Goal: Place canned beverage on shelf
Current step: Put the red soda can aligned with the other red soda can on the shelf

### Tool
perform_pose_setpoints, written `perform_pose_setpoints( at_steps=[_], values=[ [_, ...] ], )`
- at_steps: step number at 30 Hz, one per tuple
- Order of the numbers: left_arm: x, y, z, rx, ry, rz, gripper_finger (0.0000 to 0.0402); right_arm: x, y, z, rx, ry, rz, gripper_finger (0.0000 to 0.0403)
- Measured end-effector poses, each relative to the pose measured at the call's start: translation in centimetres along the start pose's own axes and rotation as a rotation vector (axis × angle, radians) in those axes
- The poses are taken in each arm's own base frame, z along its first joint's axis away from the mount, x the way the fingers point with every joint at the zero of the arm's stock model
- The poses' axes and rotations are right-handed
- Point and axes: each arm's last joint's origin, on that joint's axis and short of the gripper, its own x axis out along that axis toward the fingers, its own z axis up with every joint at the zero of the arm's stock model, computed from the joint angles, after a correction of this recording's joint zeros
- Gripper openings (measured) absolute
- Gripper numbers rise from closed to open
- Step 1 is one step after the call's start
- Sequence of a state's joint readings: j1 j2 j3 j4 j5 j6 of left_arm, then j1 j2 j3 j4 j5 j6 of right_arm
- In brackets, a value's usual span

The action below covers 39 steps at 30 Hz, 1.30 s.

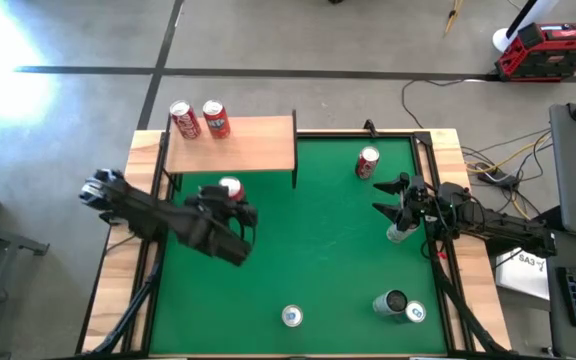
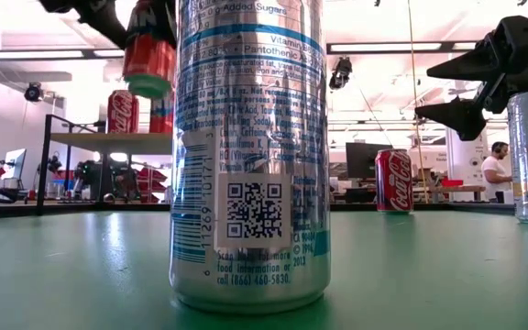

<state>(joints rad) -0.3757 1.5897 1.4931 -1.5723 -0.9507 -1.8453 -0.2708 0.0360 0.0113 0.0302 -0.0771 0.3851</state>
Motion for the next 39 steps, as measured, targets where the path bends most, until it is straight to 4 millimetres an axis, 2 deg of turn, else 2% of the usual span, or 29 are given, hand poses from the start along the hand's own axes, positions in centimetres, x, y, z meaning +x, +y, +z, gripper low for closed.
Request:
perform_pose_setpoints(
  at_steps=[5, 9, 13, 19, 23, 27, 39],
  values=[
    [1.0, 2.0, 3.7, 0.042, -0.03, 0.031, 0.028, 0.0, 0.0, 0.0, 0.0, 0.0, 0.0, 0.0382],
    [2.5, 3.0, 4.9, 0.038, -0.046, 0.094, 0.028, 0.0, 0.0, 0.0, 0.0, 0.0, -0.001, 0.0382],
    [4.3, 3.4, 4.7, 0.026, -0.091, 0.163, 0.028, 0.0, 0.0, 0.0, 0.0, 0.0, 0.0, 0.0382],
    [6.4, 3.9, 2.8, -0.053, -0.197, 0.213, 0.0282, 0.0, 0.0, 0.0, 0.0, 0.0, 0.0, 0.0382],
    [7.4, 4.7, 1.5, -0.084, -0.292, 0.216, 0.0309, 0.0, 0.0, 0.0, 0.0, 0.0, 0.0, 0.0382],
    [7.9, 5.2, 0.8, -0.063, -0.327, 0.224, 0.0315, 0.0, 0.0, 0.0, 0.0, 0.0, 0.0, 0.0382],
    [9.1, 5.5, 2.5, -0.031, -0.339, 0.297, 0.03, 0.0, 0.0, 0.0, 0.0, 0.0, 0.0, 0.0382]
  ],
)
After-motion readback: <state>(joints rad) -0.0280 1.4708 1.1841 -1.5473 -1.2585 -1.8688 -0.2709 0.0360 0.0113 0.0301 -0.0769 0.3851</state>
